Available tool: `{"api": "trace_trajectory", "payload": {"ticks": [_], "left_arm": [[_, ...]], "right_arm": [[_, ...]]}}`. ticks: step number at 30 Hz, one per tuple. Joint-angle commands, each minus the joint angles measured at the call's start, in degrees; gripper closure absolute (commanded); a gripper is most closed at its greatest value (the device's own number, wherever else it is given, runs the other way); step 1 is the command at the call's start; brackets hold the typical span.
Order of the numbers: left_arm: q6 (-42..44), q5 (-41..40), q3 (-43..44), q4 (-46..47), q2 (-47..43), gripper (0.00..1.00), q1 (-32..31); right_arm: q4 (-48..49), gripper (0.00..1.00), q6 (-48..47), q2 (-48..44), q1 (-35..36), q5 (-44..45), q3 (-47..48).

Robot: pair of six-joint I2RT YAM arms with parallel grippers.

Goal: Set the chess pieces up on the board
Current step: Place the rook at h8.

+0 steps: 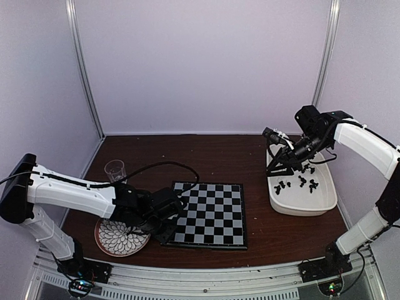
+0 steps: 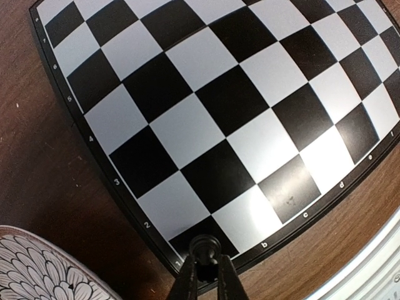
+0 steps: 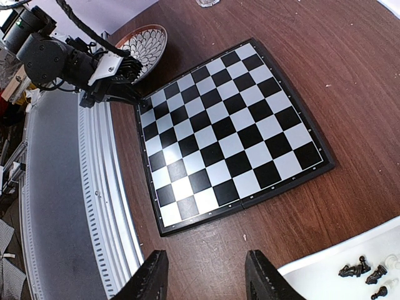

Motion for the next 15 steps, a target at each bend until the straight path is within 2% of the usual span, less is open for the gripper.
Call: {"api": "trace_trajectory", "payload": {"ticks": [1, 15], "left_arm": [[-0.77, 2.73, -1.15, 2.03, -0.96, 1.0, 1.0], [0.08, 3.76, -0.85, 1.46, -1.15, 1.0, 2.34]], "right_arm": [[0.58, 0.54, 0.84, -1.66, -0.03, -0.63, -0.48], [0.44, 0.55, 0.76, -1.0, 0.04, -0.85, 0.0]]}}
